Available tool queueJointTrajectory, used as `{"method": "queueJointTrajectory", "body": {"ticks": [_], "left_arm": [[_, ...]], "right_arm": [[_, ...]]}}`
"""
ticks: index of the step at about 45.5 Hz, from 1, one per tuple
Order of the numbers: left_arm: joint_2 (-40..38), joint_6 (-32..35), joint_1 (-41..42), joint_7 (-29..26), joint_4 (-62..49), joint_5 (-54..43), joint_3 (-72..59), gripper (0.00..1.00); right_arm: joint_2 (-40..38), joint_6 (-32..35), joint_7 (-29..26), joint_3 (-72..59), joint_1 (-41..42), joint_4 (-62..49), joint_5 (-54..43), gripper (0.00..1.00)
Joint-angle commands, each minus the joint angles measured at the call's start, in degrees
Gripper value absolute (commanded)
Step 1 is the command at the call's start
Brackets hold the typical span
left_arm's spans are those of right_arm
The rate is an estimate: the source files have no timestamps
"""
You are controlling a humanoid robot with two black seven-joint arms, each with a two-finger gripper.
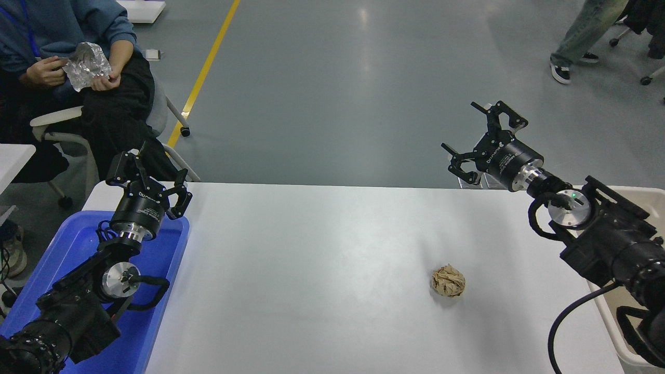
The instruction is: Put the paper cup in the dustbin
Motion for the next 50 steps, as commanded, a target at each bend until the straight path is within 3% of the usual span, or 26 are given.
{"method": "queueJointTrajectory", "body": {"ticks": [1, 16, 50], "left_arm": [[0.0, 0.0, 0.0, 0.0, 0.0, 0.0, 0.0, 1.0], [0.0, 0.0, 0.0, 0.0, 0.0, 0.0, 0.0, 1.0], [0.0, 0.0, 0.0, 0.0, 0.0, 0.0, 0.0, 1.0]], "right_arm": [[5.1, -0.9, 0.5, 1.1, -1.1, -1.6, 0.1, 0.99], [8.1, -0.8, 0.5, 11.4, -5.2, -2.0, 0.1, 0.99], [10.5, -0.8, 3.5, 12.0, -9.0, -3.2, 0.2, 0.99]]}}
